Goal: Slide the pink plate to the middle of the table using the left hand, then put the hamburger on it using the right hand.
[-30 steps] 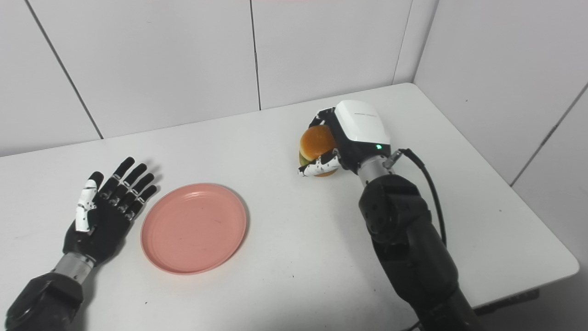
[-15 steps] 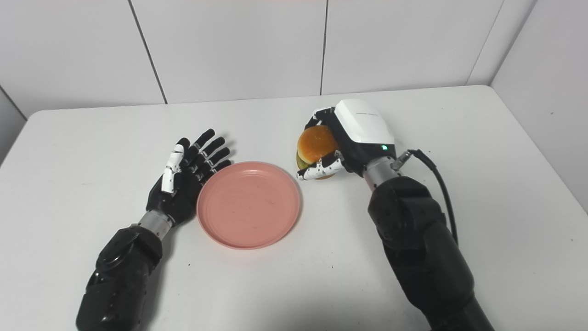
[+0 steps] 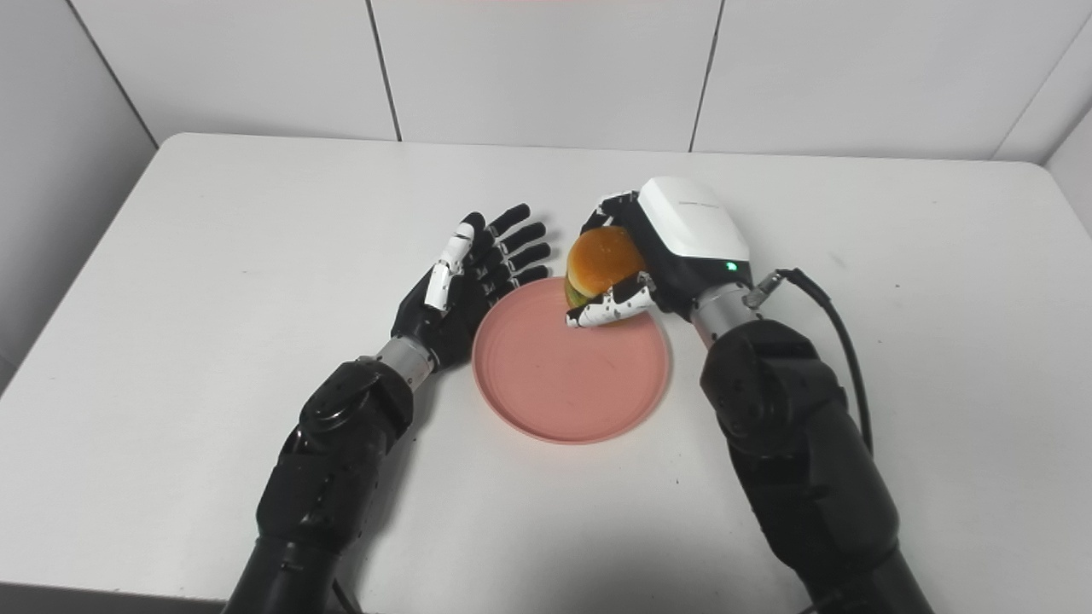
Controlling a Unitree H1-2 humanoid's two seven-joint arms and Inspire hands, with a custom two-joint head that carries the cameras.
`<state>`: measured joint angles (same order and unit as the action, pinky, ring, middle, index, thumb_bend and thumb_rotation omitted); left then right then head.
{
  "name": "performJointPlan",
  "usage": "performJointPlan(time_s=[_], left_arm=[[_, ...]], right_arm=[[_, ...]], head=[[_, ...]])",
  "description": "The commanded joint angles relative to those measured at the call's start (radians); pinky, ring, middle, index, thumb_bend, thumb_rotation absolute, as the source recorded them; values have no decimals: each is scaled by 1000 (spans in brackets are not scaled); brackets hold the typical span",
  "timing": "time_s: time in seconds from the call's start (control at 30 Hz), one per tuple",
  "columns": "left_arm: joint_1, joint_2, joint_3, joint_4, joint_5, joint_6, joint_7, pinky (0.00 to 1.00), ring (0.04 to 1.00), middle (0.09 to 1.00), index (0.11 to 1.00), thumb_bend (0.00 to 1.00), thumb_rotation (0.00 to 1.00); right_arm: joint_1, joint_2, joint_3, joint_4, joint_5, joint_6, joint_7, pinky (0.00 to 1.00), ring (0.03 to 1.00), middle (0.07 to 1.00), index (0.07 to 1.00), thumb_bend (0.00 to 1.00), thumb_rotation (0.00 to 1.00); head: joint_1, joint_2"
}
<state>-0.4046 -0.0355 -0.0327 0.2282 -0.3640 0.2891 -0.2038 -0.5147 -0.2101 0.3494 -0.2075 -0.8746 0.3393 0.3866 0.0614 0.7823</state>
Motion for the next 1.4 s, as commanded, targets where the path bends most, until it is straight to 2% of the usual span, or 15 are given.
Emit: performJointPlan(time_s=[0.0, 0.27, 0.83, 1.07, 1.37], left_arm=[[49, -5, -10, 45, 31, 109, 34, 878, 881, 881, 883, 381, 1000], [49, -1, -9, 35, 24, 119, 33, 878, 879, 880, 876, 388, 1000], [52, 28, -4, 17, 19, 131, 17, 870, 879, 884, 880, 392, 1000], [55, 24, 9, 5, 14, 150, 34, 861, 875, 880, 873, 395, 1000], [55, 26, 20, 6, 8, 153, 23, 867, 874, 879, 878, 397, 1000]], right_arm=[[-54, 16, 12, -4, -11, -25, -14, 261, 348, 424, 488, 502, 137], [-44, 28, 61, 44, -9, -66, -50, 275, 362, 445, 489, 502, 137], [-12, 34, 75, 46, -28, -31, -32, 253, 342, 430, 490, 501, 136], [9, 31, 69, 51, -50, -7, -14, 261, 358, 447, 490, 501, 138], [26, 26, 73, 75, -49, -34, -25, 247, 340, 434, 490, 501, 140]], head=[[1, 3], [-31, 11], [-81, 38], [-91, 41], [-108, 41]])
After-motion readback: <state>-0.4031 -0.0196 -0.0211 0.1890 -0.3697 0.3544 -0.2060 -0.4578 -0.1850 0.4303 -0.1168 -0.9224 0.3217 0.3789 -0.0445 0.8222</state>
